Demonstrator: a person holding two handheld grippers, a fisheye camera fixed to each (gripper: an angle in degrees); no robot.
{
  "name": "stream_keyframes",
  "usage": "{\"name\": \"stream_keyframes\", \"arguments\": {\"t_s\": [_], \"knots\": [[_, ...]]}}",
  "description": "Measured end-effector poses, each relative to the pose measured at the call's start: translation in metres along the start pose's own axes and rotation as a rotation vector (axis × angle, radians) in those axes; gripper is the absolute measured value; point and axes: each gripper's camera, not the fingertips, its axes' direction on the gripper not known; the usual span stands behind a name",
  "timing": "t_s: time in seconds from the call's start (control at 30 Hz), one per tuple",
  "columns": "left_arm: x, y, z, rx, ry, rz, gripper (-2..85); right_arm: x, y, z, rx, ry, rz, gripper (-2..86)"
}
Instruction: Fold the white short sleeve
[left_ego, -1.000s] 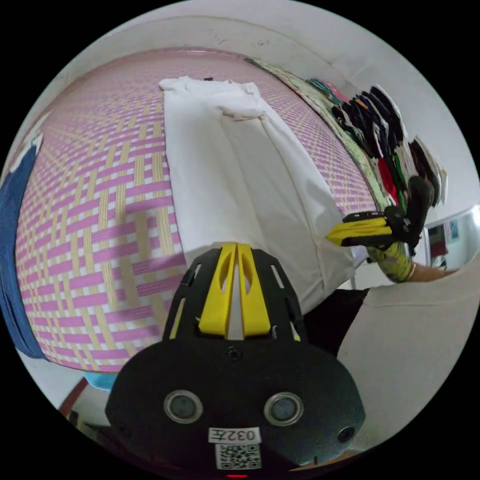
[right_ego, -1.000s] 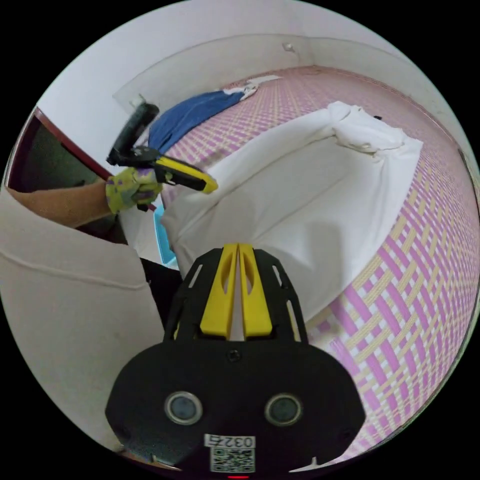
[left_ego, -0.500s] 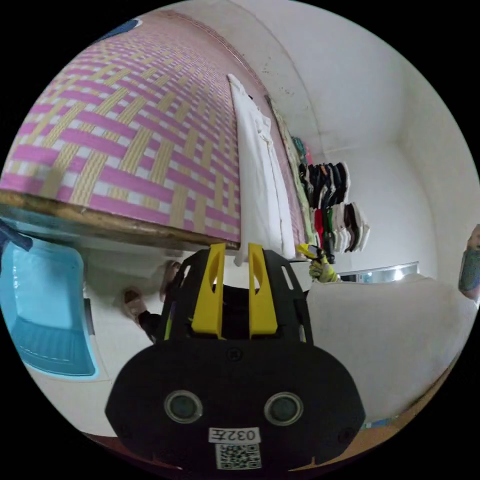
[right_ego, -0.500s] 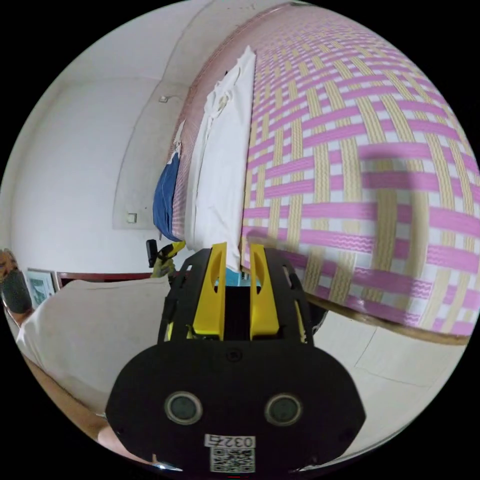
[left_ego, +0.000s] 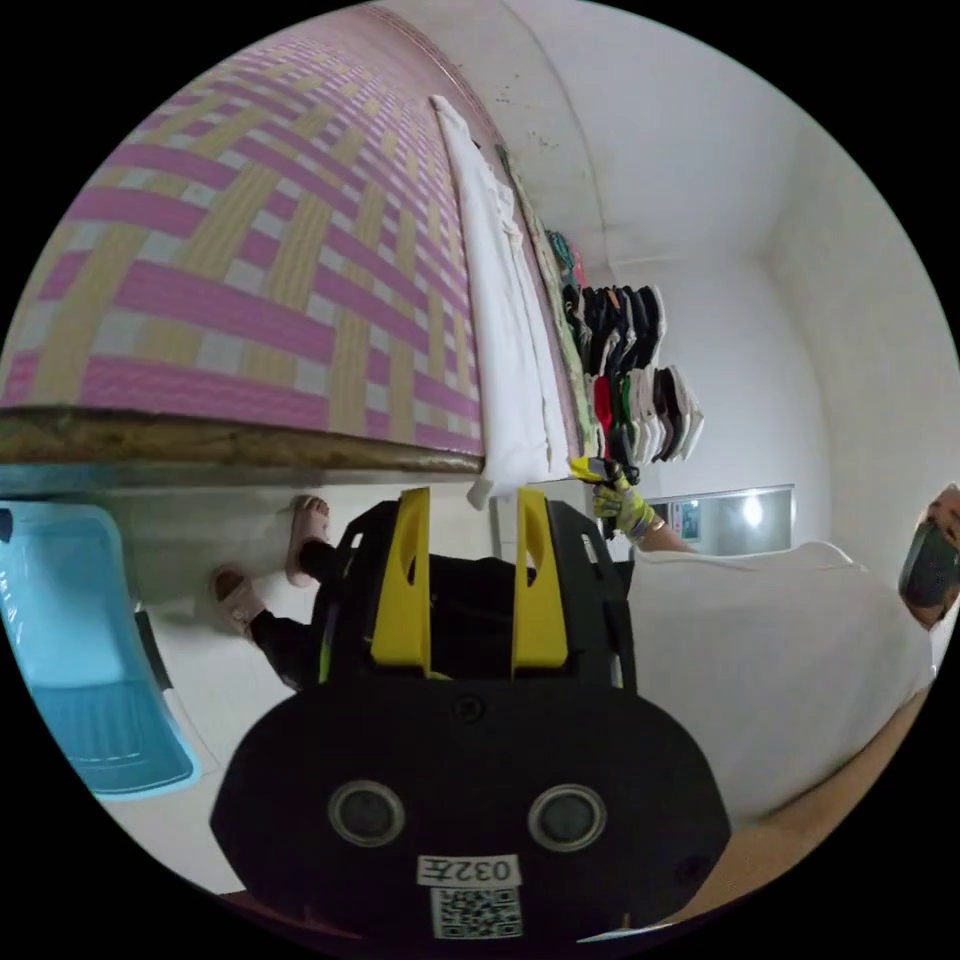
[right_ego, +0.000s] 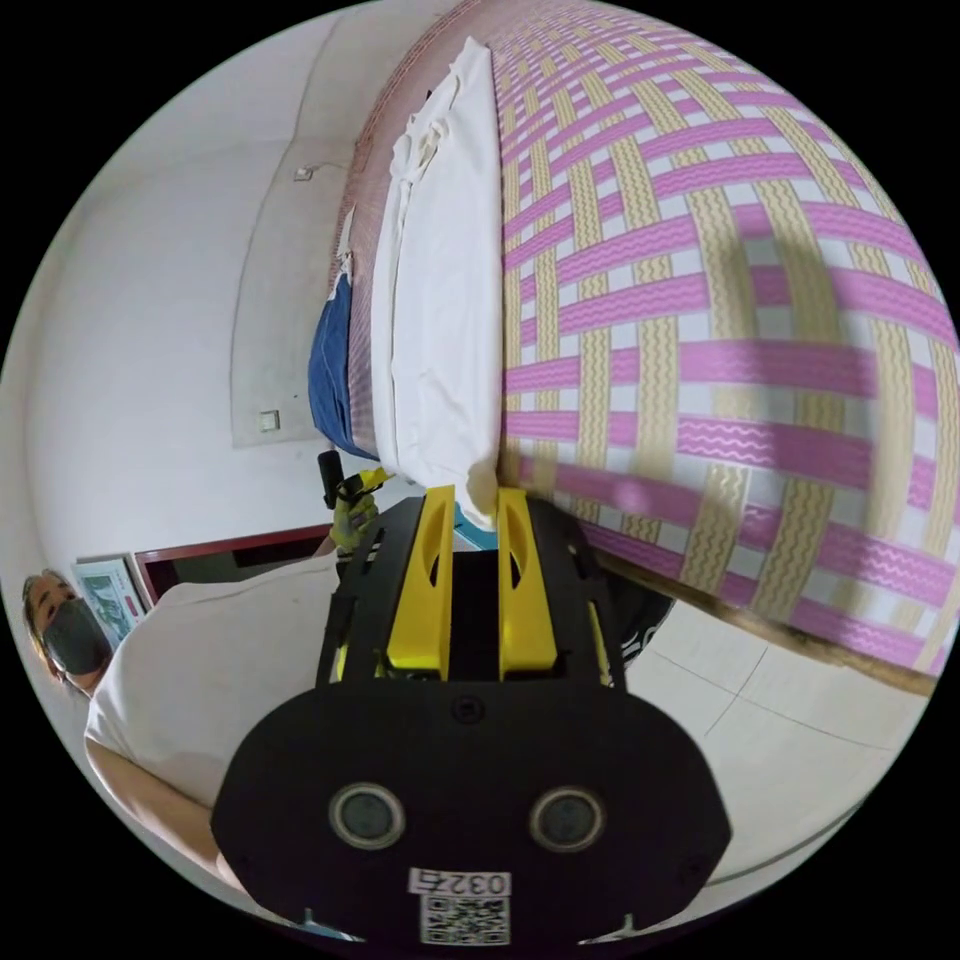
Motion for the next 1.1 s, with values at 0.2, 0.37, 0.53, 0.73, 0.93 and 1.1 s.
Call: {"name": "stream_keyframes", "arguments": {"t_s": [0.2, 0.37, 0.53, 0.73, 0.93, 1.1], "knots": [[-0.021, -0.01, 0.024, -0.113, 0.085, 0.013, 6.8, 0.021, -0.002, -0.004, -0.022, -0.044, 0.022, 6.9], [-0.02, -0.002, 0.017, -0.02, 0.129, 0.071, -0.9, 0.025, -0.004, -0.003, -0.034, 0.035, 0.007, 2.2], [-0.011, 0.014, 0.012, -0.049, 0.182, 0.133, -1.3, 0.027, 0.016, -0.005, -0.019, 0.008, -0.052, -0.4], [-0.013, 0.051, 0.011, -0.177, 0.21, 0.146, -1.3, 0.042, 0.067, 0.005, -0.072, -0.106, -0.057, -0.7], [0.006, 0.022, -0.014, -0.11, 0.302, 0.201, -1.4, 0.036, 0.071, -0.016, -0.024, -0.193, -0.116, -0.7], [0.029, -0.066, -0.04, 0.03, 0.283, 0.271, -1.4, 0.008, 0.009, -0.065, 0.078, -0.222, -0.281, -0.7]]}}
